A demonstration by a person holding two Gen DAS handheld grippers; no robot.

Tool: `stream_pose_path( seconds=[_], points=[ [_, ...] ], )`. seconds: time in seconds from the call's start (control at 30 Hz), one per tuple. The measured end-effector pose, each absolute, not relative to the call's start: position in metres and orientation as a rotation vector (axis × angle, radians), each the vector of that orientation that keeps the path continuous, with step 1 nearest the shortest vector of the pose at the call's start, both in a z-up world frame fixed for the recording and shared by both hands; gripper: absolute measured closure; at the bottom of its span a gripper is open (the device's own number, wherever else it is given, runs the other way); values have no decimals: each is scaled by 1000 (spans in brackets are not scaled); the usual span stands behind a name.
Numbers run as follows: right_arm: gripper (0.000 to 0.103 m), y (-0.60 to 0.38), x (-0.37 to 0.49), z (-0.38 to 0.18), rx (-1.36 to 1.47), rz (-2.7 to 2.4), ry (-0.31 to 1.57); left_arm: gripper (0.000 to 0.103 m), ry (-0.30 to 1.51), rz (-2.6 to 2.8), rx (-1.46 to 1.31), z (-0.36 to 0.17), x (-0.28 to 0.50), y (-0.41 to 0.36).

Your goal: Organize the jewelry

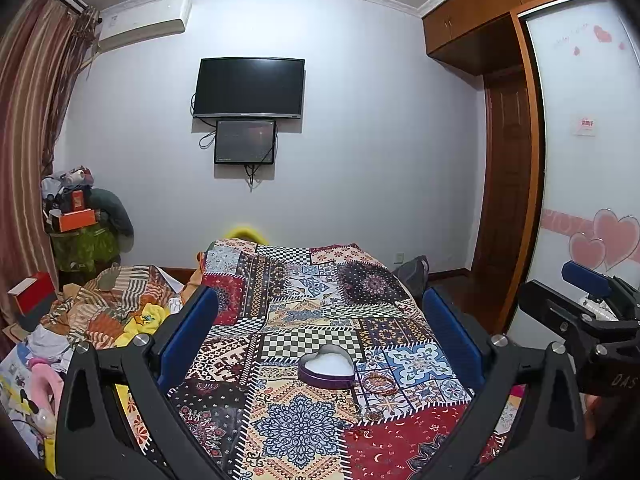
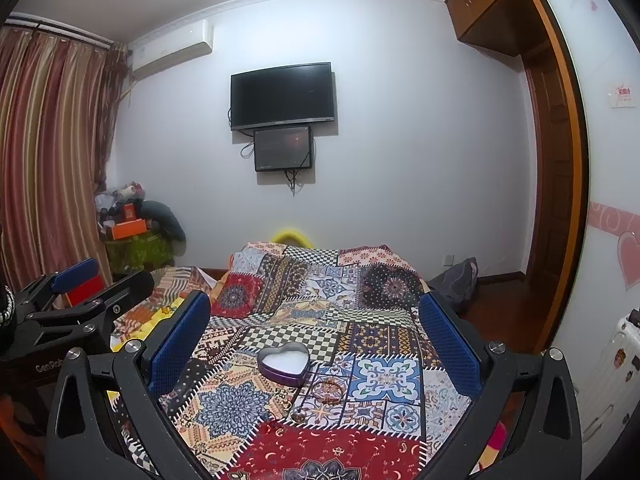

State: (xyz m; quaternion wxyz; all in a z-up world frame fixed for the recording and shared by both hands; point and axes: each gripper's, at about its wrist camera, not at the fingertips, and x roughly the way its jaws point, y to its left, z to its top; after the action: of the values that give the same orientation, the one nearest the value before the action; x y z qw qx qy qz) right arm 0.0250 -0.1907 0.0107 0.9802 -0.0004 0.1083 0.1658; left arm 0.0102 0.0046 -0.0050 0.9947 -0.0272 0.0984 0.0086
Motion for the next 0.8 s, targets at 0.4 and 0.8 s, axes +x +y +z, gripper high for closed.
stream_pose_path(
  seconds=[0.4, 0.8],
  points=[
    [0, -194, 28, 11, 5, 337, 225, 0, 199, 22, -49, -7, 11, 4],
    [0, -194, 28, 11, 8, 337, 226, 0, 200, 18, -44, -6, 9, 3]
  ],
)
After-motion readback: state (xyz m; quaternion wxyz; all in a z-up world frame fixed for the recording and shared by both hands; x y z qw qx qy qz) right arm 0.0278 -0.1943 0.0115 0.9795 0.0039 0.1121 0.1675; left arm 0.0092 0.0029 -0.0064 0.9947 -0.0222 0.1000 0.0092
